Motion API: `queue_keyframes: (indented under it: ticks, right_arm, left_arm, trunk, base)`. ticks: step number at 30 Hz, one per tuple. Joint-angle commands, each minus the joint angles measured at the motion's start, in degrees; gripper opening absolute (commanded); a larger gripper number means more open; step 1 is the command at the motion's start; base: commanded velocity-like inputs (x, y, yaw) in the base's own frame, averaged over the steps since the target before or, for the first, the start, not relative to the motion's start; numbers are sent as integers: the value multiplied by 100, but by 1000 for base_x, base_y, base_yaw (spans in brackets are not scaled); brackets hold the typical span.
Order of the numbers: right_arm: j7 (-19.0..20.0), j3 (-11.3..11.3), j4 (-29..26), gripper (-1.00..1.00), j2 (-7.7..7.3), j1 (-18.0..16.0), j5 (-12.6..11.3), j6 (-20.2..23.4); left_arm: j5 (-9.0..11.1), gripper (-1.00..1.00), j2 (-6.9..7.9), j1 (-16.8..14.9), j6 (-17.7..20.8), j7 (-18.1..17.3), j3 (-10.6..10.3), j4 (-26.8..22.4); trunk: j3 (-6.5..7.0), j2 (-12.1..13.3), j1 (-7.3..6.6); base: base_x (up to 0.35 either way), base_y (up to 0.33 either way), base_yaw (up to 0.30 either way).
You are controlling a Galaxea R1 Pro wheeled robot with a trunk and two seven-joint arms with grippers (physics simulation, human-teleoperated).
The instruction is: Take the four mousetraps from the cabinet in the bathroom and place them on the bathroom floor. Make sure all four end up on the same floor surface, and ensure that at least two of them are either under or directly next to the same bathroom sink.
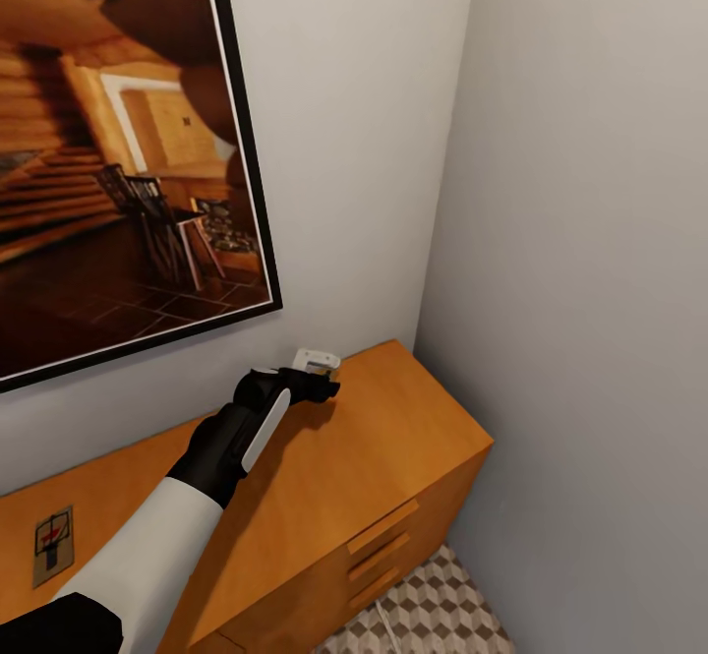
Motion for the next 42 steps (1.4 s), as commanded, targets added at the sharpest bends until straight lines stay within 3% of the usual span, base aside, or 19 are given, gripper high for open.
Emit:
queue_keyframes:
  ticks: [1, 14, 42]
  right_arm:
    - [-21, 49, 3, 100, 3, -4, -40, -15]
    - [-20, 49, 3, 100, -1, -4, -42, -15]
    - [-20, 49, 3, 100, -4, -4, -38, -15]
  left_arm:
    - [34, 100, 1, -5, 20, 18, -3, -8]
    - [34, 100, 5, -5, -537, 10, 1, 31]
    - [31, 100, 9, -5, -605, 4, -5, 42]
  trunk:
    - [-15, -9, 2]
    - [-90, -9, 2]
    - [-243, -9, 2]
  base:
    - [0, 0, 0]
    - [0, 0, 0]
    - [0, 0, 0]
